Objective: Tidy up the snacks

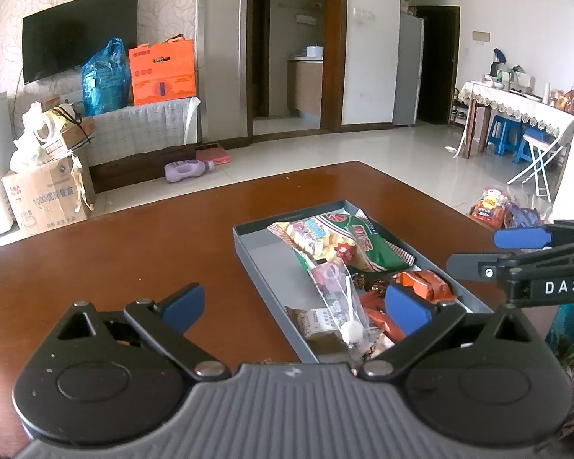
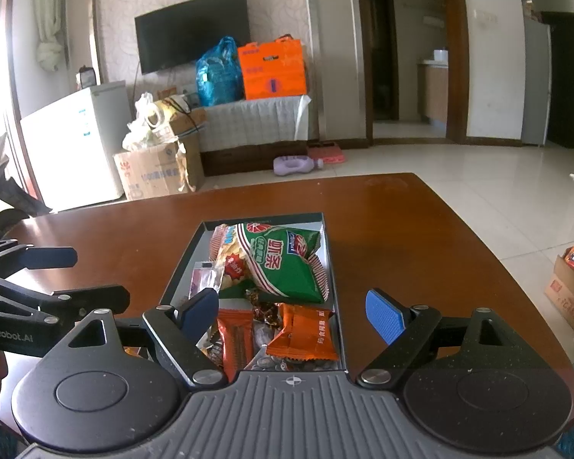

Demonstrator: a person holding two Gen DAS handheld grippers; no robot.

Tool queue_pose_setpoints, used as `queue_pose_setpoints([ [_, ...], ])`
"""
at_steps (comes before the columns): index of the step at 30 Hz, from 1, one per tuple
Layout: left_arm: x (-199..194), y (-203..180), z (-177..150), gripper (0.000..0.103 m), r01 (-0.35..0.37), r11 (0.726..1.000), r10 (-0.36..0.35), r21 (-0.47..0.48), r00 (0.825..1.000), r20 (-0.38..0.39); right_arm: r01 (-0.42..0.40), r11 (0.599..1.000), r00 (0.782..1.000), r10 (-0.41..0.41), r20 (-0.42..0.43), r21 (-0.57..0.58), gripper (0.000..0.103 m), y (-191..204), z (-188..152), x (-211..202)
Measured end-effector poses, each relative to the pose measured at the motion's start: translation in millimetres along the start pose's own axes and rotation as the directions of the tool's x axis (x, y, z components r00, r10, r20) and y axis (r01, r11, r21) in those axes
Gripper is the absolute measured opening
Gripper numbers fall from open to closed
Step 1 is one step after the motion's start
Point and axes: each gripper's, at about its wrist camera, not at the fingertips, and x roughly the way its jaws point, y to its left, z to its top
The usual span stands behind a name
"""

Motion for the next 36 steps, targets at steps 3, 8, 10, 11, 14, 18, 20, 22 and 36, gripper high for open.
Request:
queue_pose_setpoints([
  [3,-0.2,-0.8,0.0,0.102,-0.001,1.000,0.001,0.003,1.000,0.002,-0.001,1.000,1.000,0.001,-0.002,0.000,0.085,-0.4,-0.5,-0.2],
  [8,-1.5,-2.1,0.3,0.102,0.000,1.000,0.000,0.007,1.000,0.011,0.000,1.000,1.000,0.000,-0.003,0.000,0.085,-1.6,-0.3,-0.4],
  [10,-2.3,-2.1,0.5,0.102,0.000,1.000,0.000,0.005,1.000,0.015,0.000,1.000,1.000,0.000,-0.003,0.000,0.085,-1.7,-0.3,-0.4],
  [11,-2.5,-2.1,0.4,0.102,0.002,1.000,-0.002,0.006,1.000,0.015,0.000,1.000,1.000,0.000,-0.003,0.000,0.085,-1.7,-0.3,-0.4],
  [14,-2.5,-3.4,0.5,0.102,0.004,1.000,-0.004,0.015,1.000,0.017,-0.001,1.000,1.000,0.001,-0.003,-0.001,0.085,-1.8,-0.3,-0.4],
  [18,-1.1,-4.7,0.4,0.102,0.003,1.000,-0.003,0.010,1.000,0.014,0.000,1.000,1.000,0.000,-0.003,0.000,0.085,-1.8,-0.2,-0.3],
  [20,-0.8,-6.2,0.2,0.102,-0.001,1.000,0.001,0.017,1.000,0.016,0.000,1.000,1.000,0.000,-0.003,0.000,0.085,-1.9,-0.2,-0.4],
  [22,1.0,-6.9,0.0,0.102,0.002,1.000,-0.002,0.015,1.000,0.006,0.000,1.000,1.000,0.000,-0.004,0.000,0.085,-2.0,-0.1,-0.3],
  [36,4.9,-5.4,-1.0,0.102,-0.005,1.000,0.005,0.012,1.000,-0.011,0.002,1.000,1.000,-0.002,-0.003,0.002,0.085,-3.6,-0.3,-1.0],
])
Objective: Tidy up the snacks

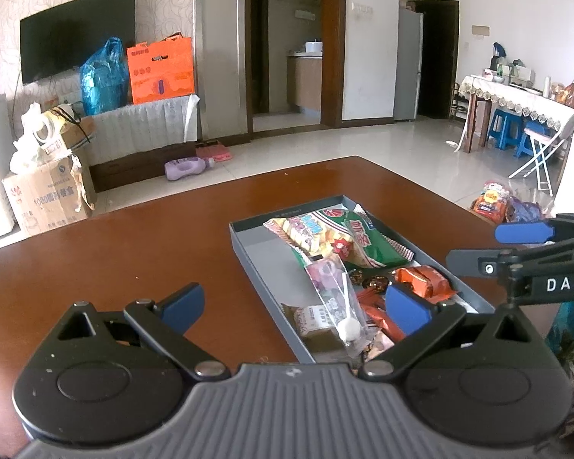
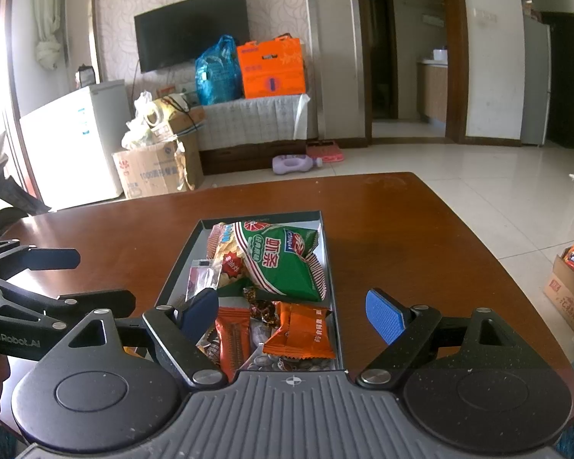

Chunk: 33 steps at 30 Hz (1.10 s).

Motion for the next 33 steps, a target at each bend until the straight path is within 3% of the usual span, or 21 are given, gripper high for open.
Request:
queue_pose_setpoints([
  [33,3.2,-10.2,-2.2,0.102,0.002,0.999,-0.002,0.036,1.000,-0.002,0.004,1.000,1.000,-0.004,0.002,-0.005,0.085,0.7,0.1,-0.9],
])
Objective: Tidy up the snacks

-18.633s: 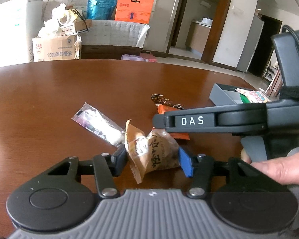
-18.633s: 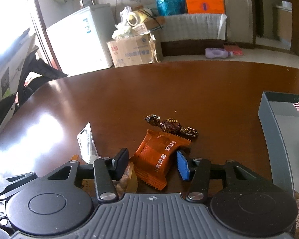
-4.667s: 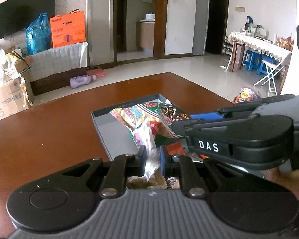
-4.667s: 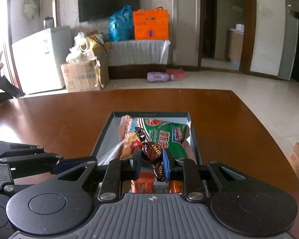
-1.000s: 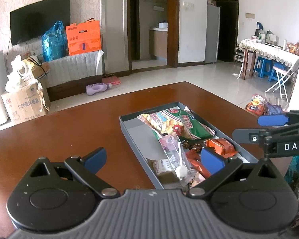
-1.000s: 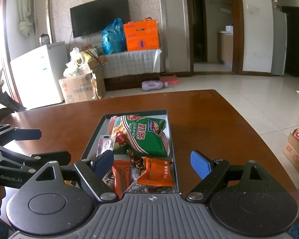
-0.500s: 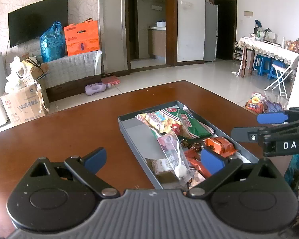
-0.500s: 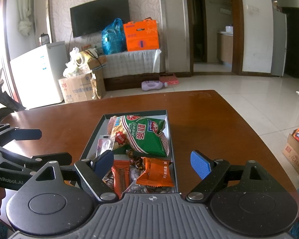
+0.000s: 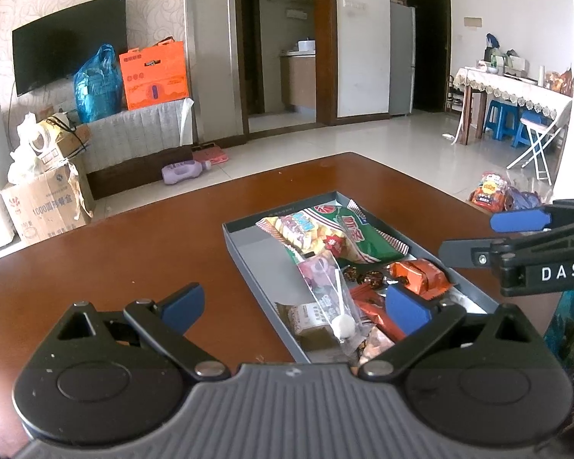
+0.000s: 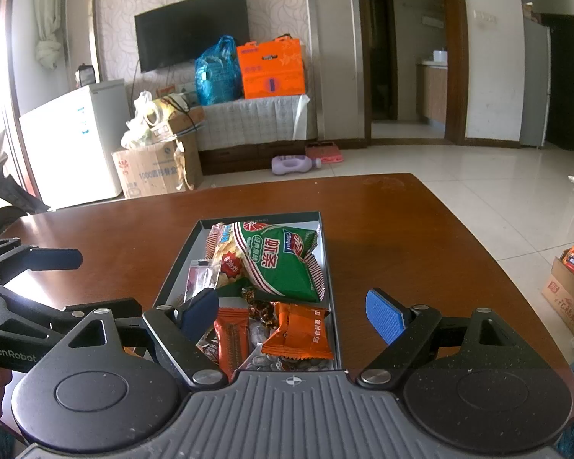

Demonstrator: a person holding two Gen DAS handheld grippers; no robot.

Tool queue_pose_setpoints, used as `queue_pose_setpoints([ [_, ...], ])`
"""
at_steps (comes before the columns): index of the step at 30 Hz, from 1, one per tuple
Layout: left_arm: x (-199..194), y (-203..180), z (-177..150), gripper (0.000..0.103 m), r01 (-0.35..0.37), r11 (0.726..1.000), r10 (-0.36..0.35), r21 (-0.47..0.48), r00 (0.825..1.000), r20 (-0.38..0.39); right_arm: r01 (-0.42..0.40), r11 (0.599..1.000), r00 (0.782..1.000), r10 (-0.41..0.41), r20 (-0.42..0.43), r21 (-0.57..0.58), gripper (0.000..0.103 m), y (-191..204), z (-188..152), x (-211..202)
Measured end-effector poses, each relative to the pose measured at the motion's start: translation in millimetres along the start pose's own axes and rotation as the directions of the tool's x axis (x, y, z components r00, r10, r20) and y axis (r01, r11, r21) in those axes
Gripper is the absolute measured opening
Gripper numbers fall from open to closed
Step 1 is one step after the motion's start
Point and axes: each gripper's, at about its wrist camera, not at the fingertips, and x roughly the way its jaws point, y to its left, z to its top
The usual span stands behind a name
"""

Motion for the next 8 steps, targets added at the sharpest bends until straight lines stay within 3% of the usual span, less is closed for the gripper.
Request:
queue_pose_setpoints([
  [8,-2.8,-3.1,-1.7,0.102,-0.010,1.000,0.010,-0.002,1.000,0.029,0.000,1.000,1.000,0.000,0.000,0.000,0.085,0.0,0.0,-0.1],
])
